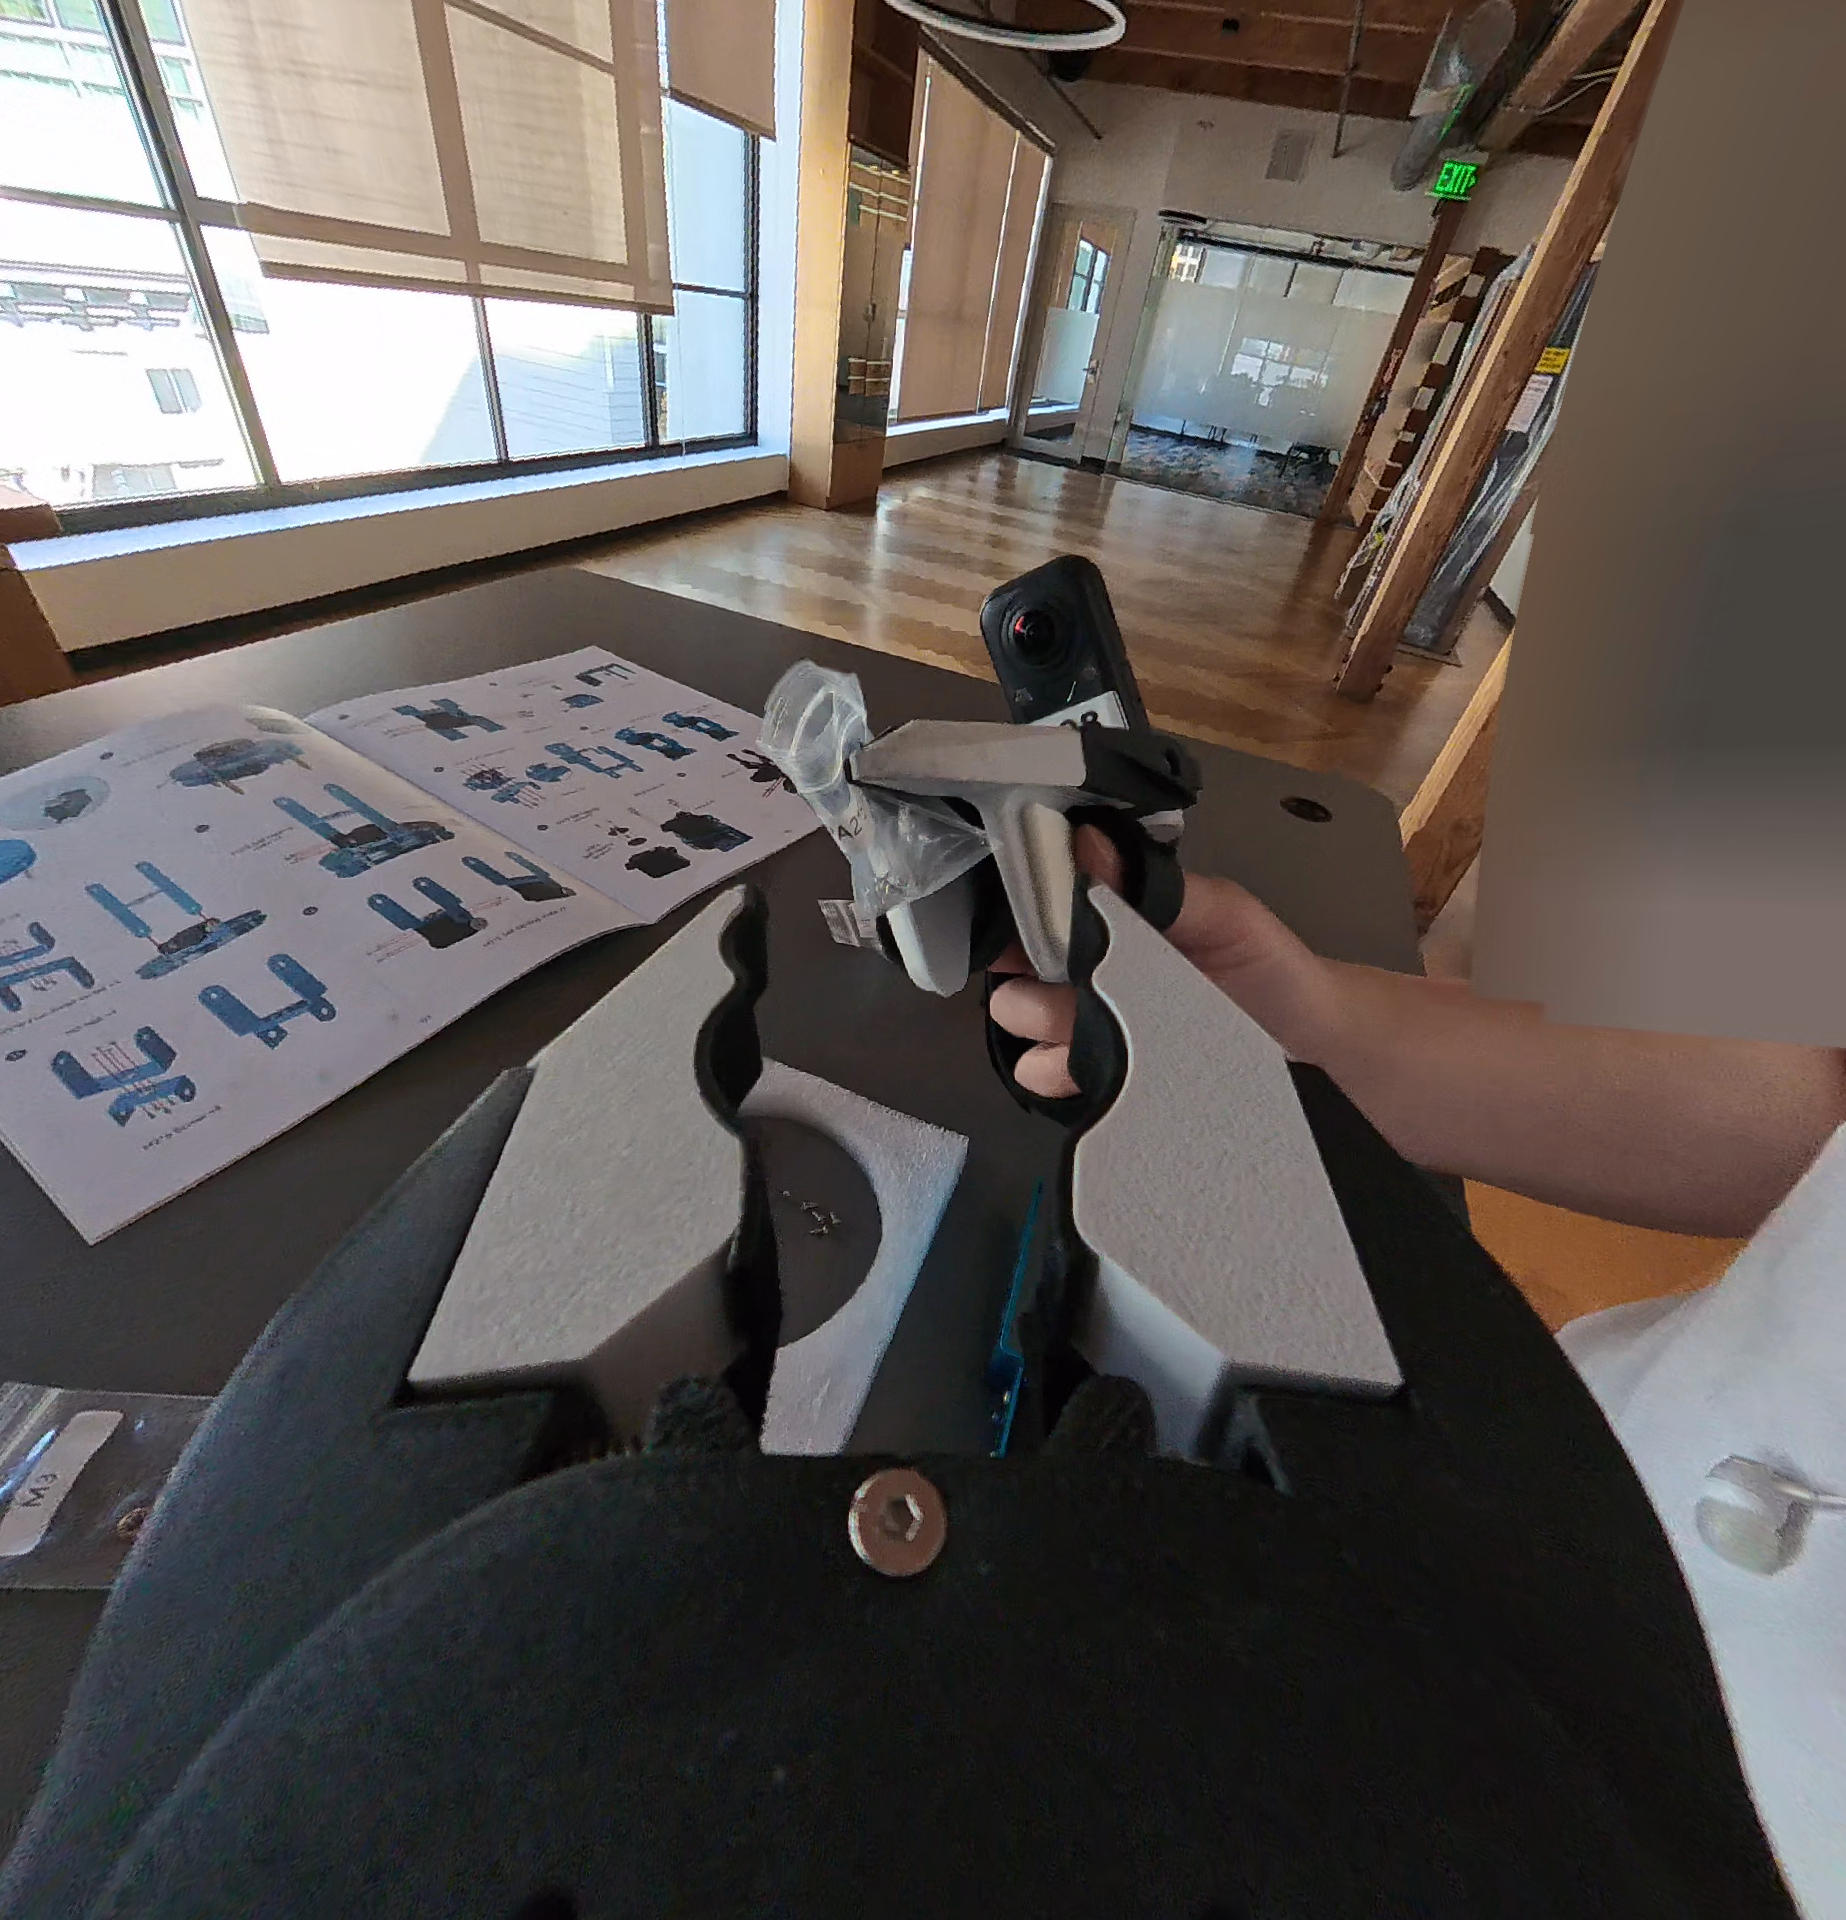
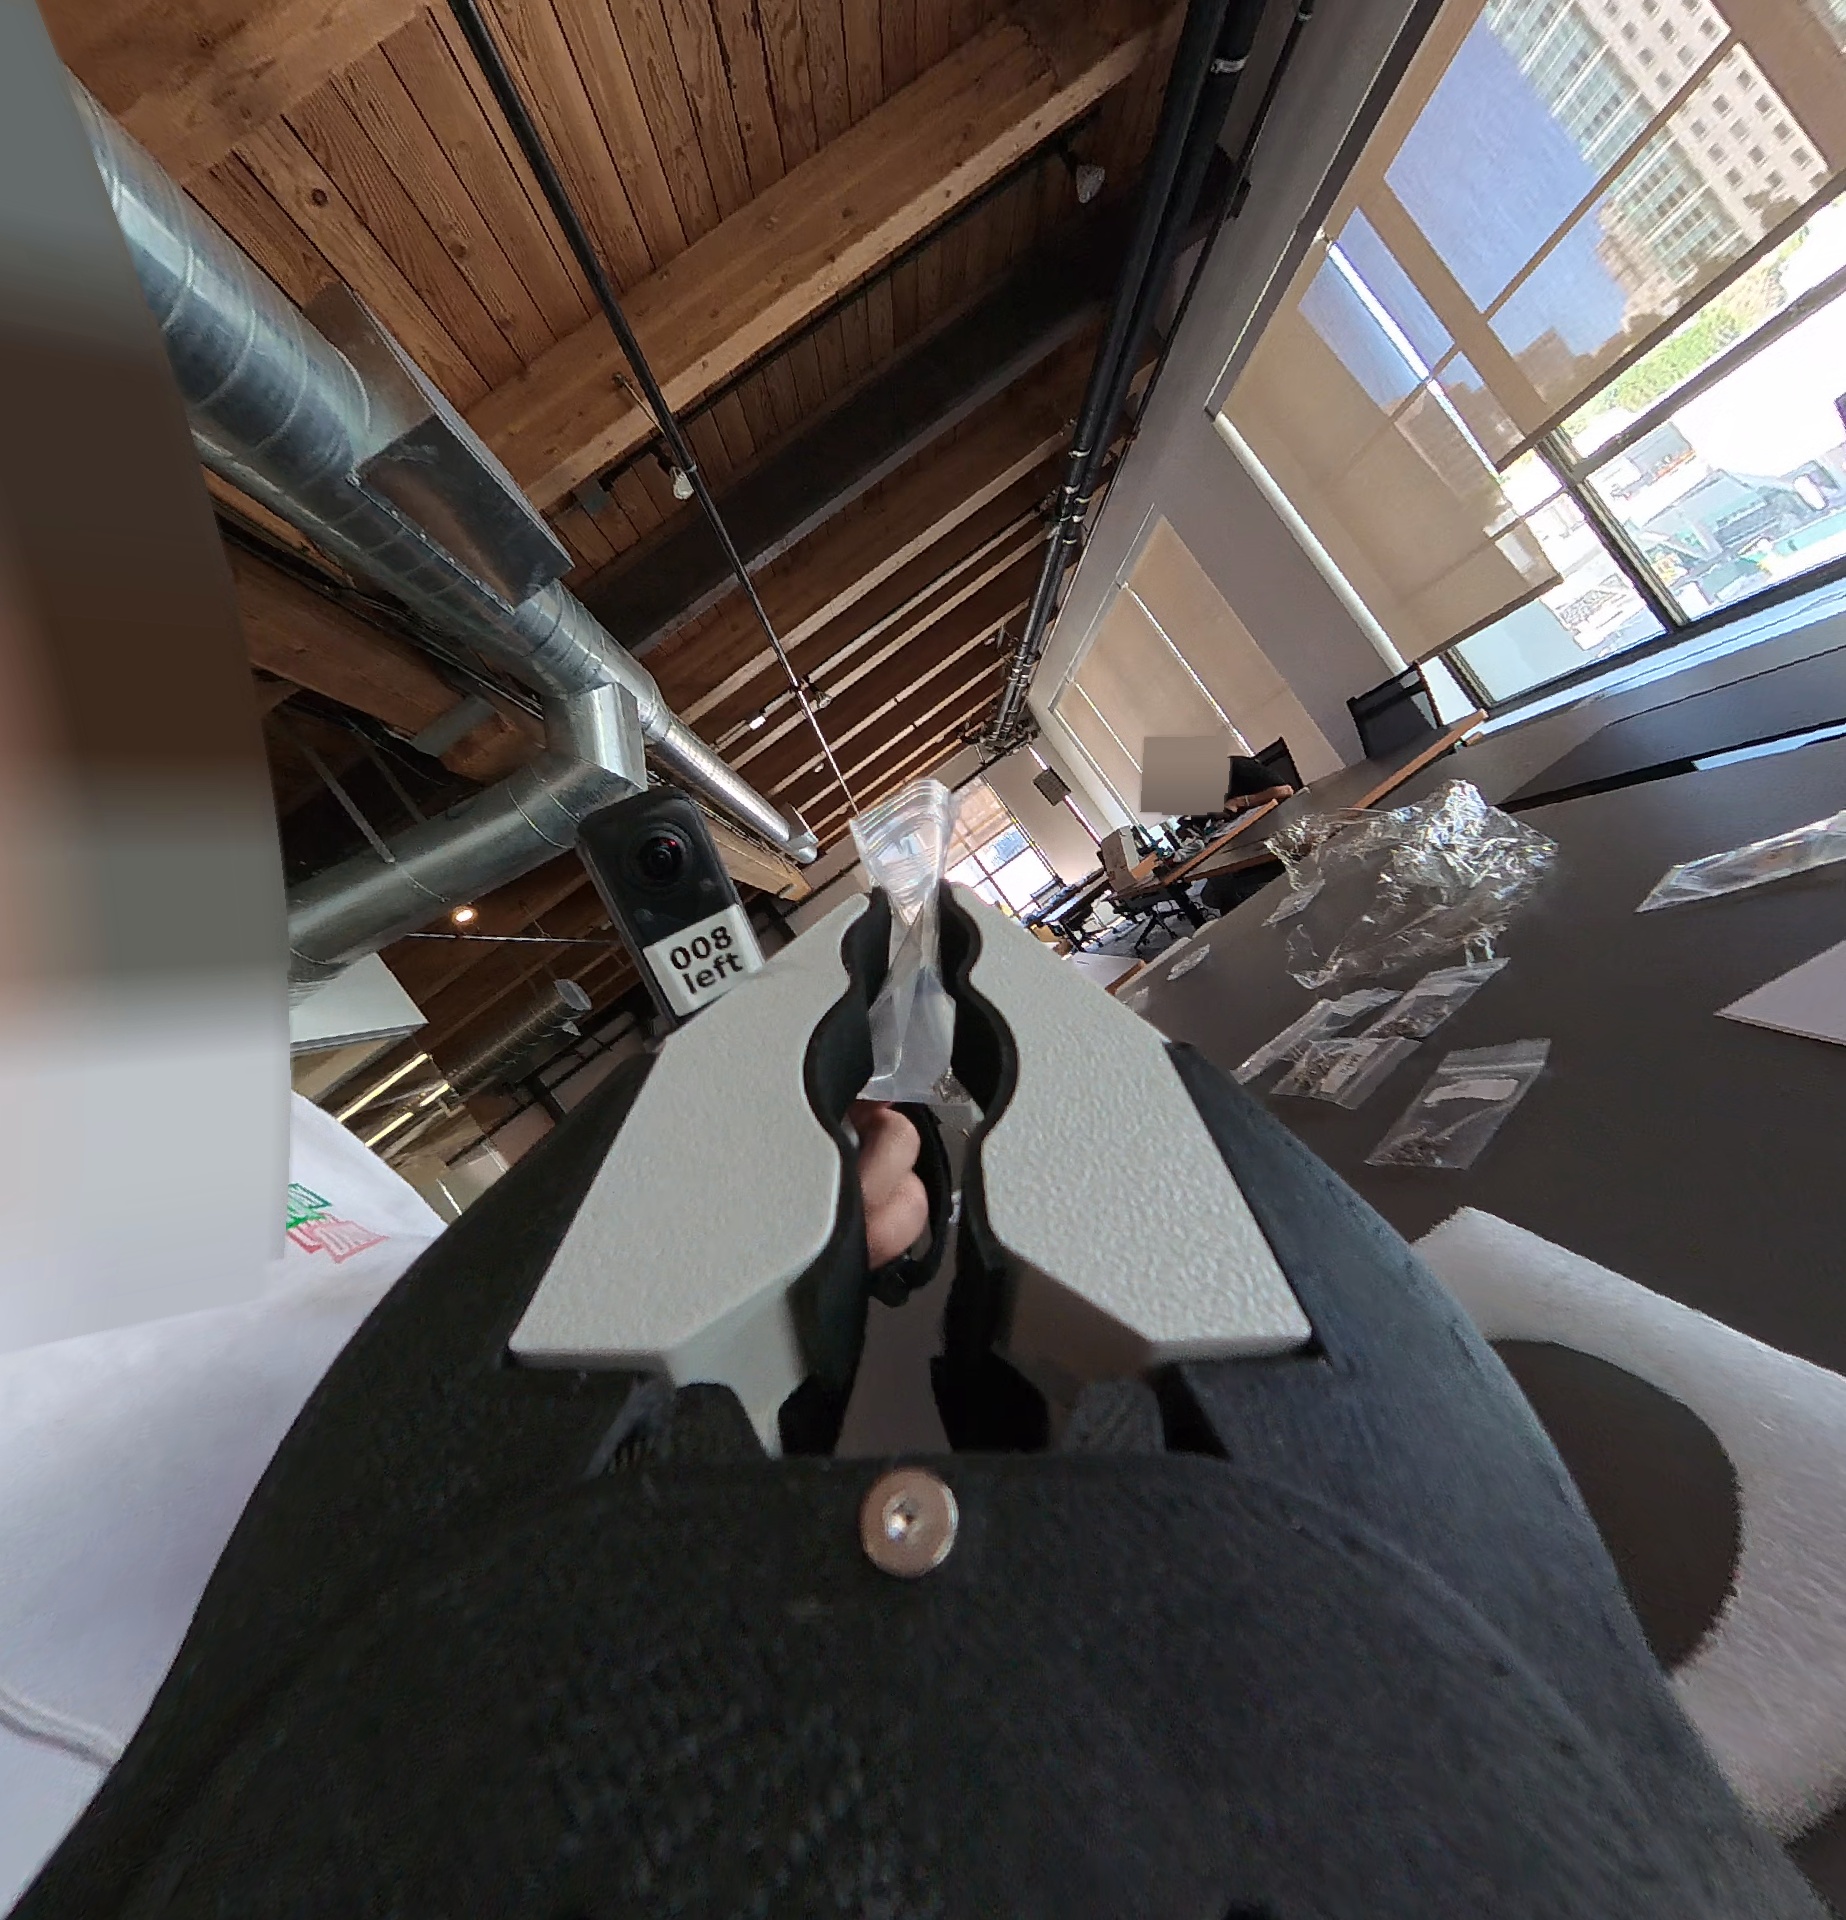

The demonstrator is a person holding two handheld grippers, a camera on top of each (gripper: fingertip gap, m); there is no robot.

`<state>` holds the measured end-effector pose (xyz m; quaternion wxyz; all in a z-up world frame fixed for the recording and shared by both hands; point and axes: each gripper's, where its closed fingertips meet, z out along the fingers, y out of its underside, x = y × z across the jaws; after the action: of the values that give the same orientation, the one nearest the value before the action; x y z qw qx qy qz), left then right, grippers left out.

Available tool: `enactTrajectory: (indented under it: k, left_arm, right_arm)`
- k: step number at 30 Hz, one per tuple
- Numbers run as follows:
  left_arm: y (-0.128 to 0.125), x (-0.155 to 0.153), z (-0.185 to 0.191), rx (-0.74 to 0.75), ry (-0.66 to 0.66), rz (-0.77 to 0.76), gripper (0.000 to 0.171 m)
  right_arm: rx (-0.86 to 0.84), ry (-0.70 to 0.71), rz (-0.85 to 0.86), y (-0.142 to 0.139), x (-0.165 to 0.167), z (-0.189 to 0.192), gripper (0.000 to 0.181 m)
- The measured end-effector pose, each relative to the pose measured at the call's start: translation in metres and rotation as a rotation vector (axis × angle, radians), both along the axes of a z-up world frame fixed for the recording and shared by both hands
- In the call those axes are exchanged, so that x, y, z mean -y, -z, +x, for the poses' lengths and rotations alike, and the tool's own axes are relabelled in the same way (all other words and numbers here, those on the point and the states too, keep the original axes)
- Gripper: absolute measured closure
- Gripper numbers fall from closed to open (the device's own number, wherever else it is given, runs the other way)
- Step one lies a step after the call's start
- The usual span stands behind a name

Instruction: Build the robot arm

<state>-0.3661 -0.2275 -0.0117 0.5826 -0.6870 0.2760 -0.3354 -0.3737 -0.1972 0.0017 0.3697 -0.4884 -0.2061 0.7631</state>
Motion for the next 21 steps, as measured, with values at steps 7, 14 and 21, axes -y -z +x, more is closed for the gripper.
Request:
enactTrajectory:
  k: [7,14,21]
  left_arm:
    - [0.001,-0.003,-0.005,0.126,0.034,-0.049,0.128]
    - [0.002,0.008,-0.021,0.198,0.064,-0.052,0.163]
    - [0.006,0.003,-0.040,0.241,0.030,-0.069,0.168]
  right_arm:
    - [-0.013,-0.099,-0.018,-0.005,0.018,-0.020,0.173]
    - [0.012,-0.175,-0.016,0.003,0.030,-0.035,0.172]
    - [0.128,-0.193,0.038,0.015,0.024,-0.041,0.157]
